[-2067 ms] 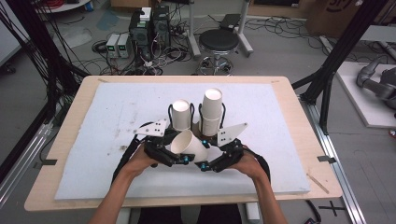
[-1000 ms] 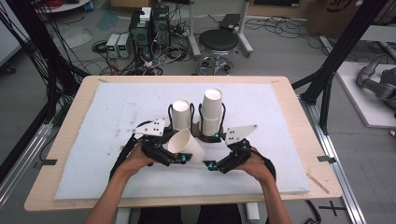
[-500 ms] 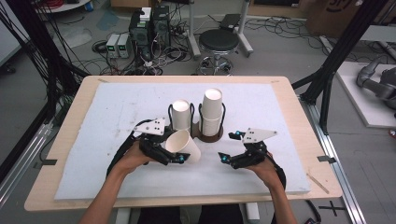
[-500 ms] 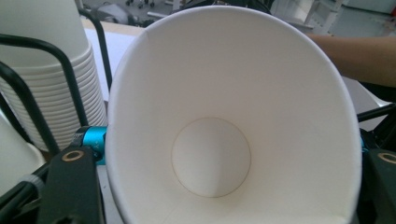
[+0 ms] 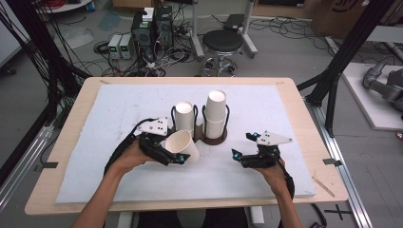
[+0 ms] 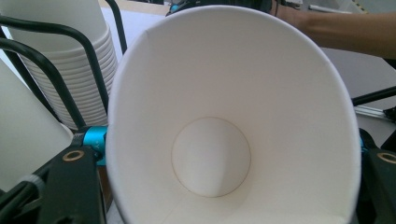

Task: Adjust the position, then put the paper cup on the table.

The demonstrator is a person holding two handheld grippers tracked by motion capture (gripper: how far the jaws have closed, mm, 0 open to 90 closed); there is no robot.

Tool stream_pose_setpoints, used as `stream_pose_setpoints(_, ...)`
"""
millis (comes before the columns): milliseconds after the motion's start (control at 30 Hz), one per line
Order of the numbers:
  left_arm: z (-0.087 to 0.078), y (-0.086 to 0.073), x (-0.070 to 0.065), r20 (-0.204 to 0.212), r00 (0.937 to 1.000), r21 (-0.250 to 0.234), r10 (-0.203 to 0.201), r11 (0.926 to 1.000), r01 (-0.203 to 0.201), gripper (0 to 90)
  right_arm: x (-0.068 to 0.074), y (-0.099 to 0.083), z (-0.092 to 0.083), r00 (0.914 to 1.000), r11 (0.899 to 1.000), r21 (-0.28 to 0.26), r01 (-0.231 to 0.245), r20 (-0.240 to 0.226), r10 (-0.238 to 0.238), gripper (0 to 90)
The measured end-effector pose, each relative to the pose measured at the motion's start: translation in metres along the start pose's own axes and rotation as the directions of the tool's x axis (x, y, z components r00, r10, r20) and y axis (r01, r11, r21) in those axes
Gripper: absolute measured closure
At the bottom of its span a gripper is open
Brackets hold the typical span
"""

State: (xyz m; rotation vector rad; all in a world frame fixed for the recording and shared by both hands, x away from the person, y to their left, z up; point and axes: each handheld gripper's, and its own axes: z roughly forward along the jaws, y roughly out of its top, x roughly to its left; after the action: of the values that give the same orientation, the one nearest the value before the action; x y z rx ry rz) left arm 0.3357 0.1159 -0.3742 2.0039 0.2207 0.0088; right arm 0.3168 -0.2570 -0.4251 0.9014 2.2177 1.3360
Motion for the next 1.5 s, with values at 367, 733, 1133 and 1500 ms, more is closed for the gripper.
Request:
stream_pose_setpoints(367,-0.003,-0.001,-0.001,-0.019,0.9998,0.031,0.003,0.9995,-0.002,28.6,-0.006,-0.018,-0.002,0.9909,0.998,0.005,-0.067,0.117,0.066,14.9)
stream_pose_setpoints(733,-0.003,-0.004,0.001,-0.035,0.9994,0.052,-0.004,0.9986,0.006,28.6,-0.007,-0.019,-0.001,0.9909,0.997,0.006,-0.071,0.115,0.07,14.9)
stream_pose_setpoints(1133,-0.001,-0.005,0.003,-0.048,0.9988,0.074,-0.011,0.9972,0.015,28.8,-0.007,-0.021,0.0,0.991,0.998,0.018,-0.059,0.121,0.056,15.0)
stream_pose_setpoints(1500,0.001,-0.006,0.003,-0.046,0.9989,0.087,-0.004,0.9962,0.008,29.0,-0.009,-0.024,0.001,0.9903,0.997,0.019,-0.068,0.123,0.066,15.0)
